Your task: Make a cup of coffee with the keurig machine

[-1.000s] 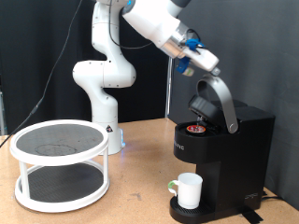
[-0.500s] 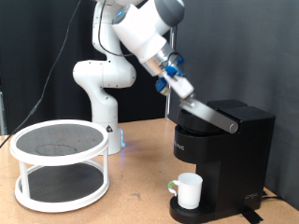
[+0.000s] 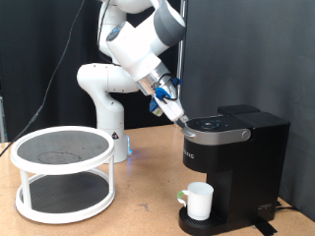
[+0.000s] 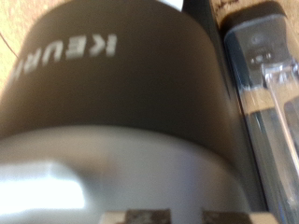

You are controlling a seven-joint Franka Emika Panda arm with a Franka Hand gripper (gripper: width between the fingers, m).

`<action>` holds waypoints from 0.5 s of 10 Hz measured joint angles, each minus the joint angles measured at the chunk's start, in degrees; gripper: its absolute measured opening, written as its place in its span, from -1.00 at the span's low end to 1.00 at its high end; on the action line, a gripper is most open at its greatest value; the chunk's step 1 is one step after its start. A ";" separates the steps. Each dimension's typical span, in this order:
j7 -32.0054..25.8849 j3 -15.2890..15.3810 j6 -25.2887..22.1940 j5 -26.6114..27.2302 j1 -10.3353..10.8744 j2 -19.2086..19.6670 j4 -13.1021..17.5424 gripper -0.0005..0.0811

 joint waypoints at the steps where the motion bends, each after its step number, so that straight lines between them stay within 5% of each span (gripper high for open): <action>1: -1.78 -0.15 0.51 0.35 -0.36 0.70 -1.39 -0.99; 5: -15.70 -3.05 -2.38 6.98 -0.64 2.61 -5.07 -0.99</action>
